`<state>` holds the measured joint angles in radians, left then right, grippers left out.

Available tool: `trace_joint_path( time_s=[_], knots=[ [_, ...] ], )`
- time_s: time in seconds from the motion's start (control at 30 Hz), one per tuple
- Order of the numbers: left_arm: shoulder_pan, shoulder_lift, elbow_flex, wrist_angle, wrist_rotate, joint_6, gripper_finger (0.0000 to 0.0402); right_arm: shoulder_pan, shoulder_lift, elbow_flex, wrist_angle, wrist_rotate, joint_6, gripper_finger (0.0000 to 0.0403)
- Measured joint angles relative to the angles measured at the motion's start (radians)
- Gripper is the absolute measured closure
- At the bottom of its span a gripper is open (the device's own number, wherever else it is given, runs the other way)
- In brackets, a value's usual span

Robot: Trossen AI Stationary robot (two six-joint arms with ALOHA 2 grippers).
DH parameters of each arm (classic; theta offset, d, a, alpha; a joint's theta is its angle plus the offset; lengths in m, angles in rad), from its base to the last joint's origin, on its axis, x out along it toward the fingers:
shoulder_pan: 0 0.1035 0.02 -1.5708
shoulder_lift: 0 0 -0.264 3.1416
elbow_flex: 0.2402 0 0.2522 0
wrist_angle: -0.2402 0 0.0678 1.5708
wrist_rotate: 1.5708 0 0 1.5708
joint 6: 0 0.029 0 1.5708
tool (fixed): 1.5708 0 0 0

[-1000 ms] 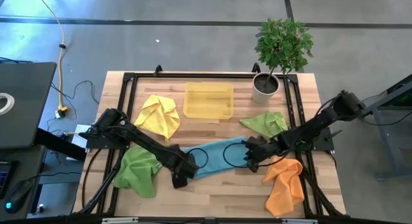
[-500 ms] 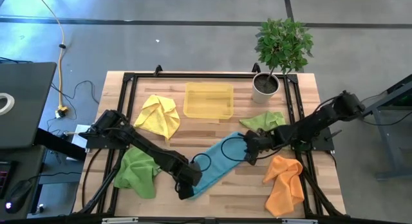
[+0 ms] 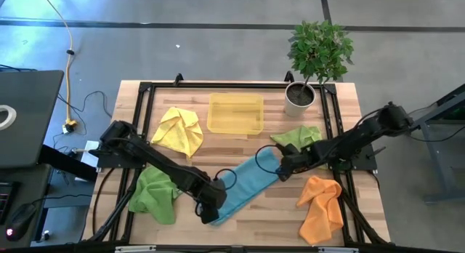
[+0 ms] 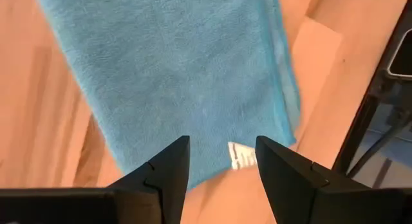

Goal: Fold microfiber towels
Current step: Fold the blue microfiber cloth

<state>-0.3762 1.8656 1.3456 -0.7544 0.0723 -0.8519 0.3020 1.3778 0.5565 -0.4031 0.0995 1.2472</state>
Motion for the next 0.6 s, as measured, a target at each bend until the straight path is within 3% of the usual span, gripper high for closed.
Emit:
trace_joint_path(
  time_s=[0.17,0.6],
  knots=[
    [-0.004,-0.022,0.000,-0.014,-0.010,-0.010,0.0233,0.008,0.023,-0.002,0.037,0.005,0.006,0.0193],
    [-0.004,-0.051,0.001,-0.056,-0.062,-0.010,0.0233,0.046,0.042,-0.003,0.128,0.017,0.035,0.0279]
  ],
)
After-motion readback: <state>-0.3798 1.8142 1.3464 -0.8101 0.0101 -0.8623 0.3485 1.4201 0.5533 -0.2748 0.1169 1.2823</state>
